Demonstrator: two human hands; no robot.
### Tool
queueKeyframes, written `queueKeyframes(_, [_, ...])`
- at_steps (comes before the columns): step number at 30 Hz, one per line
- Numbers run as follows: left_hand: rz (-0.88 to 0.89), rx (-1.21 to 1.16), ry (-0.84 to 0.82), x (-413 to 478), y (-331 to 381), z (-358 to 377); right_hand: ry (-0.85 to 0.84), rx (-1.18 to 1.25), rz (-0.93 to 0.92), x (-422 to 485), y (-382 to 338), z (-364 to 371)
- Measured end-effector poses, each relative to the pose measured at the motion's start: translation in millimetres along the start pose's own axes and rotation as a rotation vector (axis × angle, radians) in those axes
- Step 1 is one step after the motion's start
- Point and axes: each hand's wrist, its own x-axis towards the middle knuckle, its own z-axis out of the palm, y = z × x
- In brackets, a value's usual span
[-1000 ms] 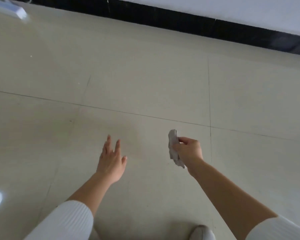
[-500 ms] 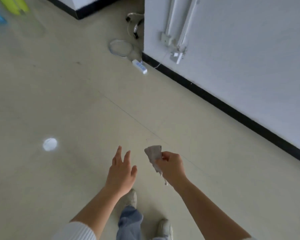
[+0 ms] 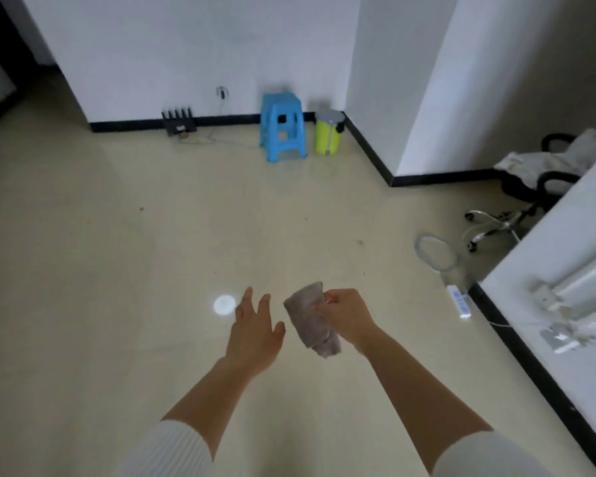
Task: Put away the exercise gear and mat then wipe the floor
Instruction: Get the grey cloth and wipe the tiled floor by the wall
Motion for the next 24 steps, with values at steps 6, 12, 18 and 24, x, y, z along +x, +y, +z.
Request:
queueKeyframes(6, [-0.089,-0.022,0.121,101,-30,-102,-0.076,-0.022,-0.178,93,-123,11])
queueKeyframes(12, [-0.114,-0.045,0.191,221,-45,-149,-0.058,-0.06,-0.302,208,-208,13])
queueKeyframes(18, [-0.114,-0.096,0.22,400,-28,-171,-0.034,-0.143,-0.376,378,-280,-14])
queueKeyframes(24, [-0.078,-0.075,0.239,582,10,-207,0.013,-0.104,-0.379,543,-360,-67])
